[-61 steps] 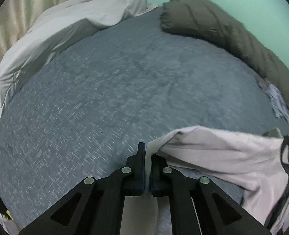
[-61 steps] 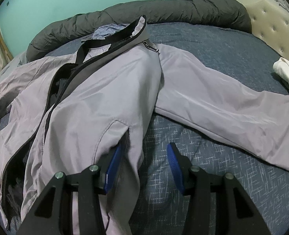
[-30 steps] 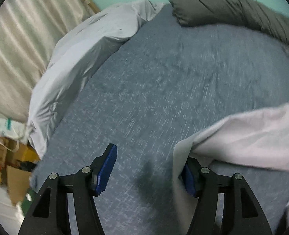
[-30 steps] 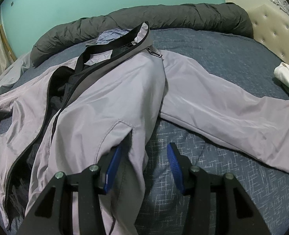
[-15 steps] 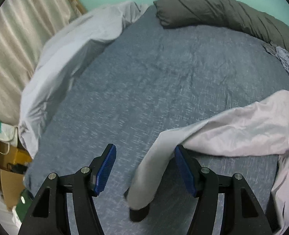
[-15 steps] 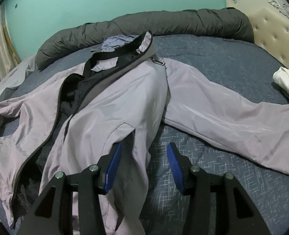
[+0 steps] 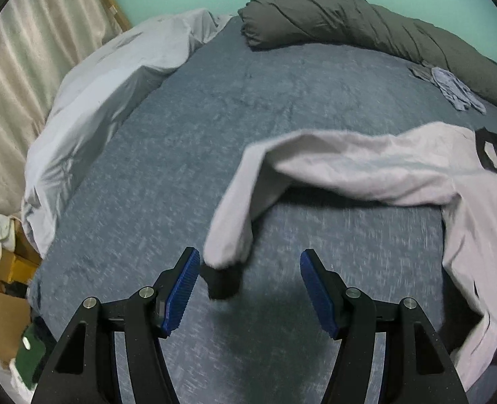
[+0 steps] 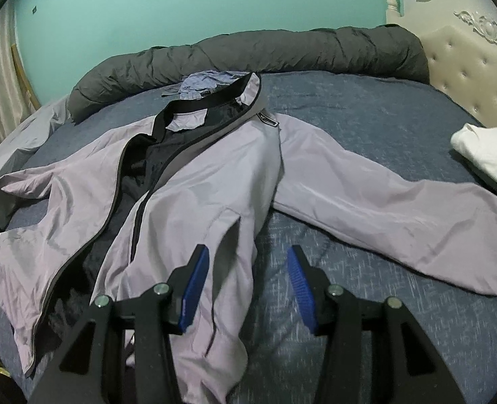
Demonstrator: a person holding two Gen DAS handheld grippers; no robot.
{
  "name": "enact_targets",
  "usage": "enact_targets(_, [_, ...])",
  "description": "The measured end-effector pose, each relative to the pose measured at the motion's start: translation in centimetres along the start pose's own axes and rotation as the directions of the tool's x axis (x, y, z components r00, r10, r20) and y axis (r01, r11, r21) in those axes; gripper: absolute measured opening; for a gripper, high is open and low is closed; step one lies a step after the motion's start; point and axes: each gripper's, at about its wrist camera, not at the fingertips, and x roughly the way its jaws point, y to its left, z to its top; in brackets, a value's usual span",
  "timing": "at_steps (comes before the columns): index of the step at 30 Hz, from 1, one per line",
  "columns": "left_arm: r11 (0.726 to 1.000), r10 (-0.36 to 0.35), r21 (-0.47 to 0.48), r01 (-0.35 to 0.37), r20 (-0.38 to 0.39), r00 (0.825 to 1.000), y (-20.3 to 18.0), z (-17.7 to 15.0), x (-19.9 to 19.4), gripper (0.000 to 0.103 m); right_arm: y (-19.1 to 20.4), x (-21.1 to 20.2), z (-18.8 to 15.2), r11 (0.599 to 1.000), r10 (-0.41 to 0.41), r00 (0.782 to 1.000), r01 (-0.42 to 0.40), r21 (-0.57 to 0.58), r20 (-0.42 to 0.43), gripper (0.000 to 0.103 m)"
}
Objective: Fold clothes
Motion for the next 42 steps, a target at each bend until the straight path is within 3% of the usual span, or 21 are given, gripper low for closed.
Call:
enact_targets(7, [0.995,-0.013,-0.099,0.014,0.006,1.0,1.7,-2.9,1.8,0.066,0.6,-1.0,-0.3,1.0,-0.003,1.0,0.003,-0.012,-0.007,0.049])
enact_targets(11, [0.99,-0.087,-0.11,0.088,0.013,0.996,0.3,-4.0,1.7,0.066,0.6,-1.0,-1.0,1.0,0.014,0.999,-0.014,-0.006,-0.049,0.049])
enact_targets(14, [0.976,-0.18,-0.122,0.178,0.0,0.984,-1.9,-5.1,1.3,0.066,0.4,-0.7,-1.6,0.999,0.039,0.994,-0.038,0.016,-0.099,0.049])
enact_targets(18, [0.947,-0.309,-0.113,0.302,-0.049,0.95,-5.6,-6.6,0.9,0.066,-0.4,-0.8,-2.6,0.993,0.099,0.978,-0.086,0.079,-0.181,0.05])
enact_targets(21, [0.91,-0.413,-0.09,0.406,-0.088,0.906,-9.2,-8.1,0.2,0.066,-0.6,-1.4,-3.3,0.988,0.139,0.963,-0.119,0.097,-0.23,0.06])
enact_targets(29, [0.843,-0.534,-0.02,0.538,-0.164,0.83,-17.6,-11.6,-1.5,0.071,0.4,-0.8,-6.4,0.979,0.199,0.91,-0.167,0.119,-0.363,0.063])
enact_targets(33, [0.821,-0.561,-0.002,0.57,-0.18,0.808,-19.8,-12.7,-1.5,0.072,-0.2,-0.3,-7.2,0.971,0.215,0.906,-0.157,0.181,-0.365,0.064])
enact_targets(37, [0.792,-0.599,-0.008,0.61,-0.201,0.775,-21.6,-13.8,-1.1,0.072,-1.0,-0.1,-6.9,0.963,0.209,0.915,-0.13,0.237,-0.346,0.064])
enact_targets(42, [0.792,-0.592,0.018,0.61,-0.225,0.774,-23.0,-14.4,-0.7,0.072,0.2,1.7,-7.7,0.962,0.224,0.888,-0.136,0.235,-0.402,0.064])
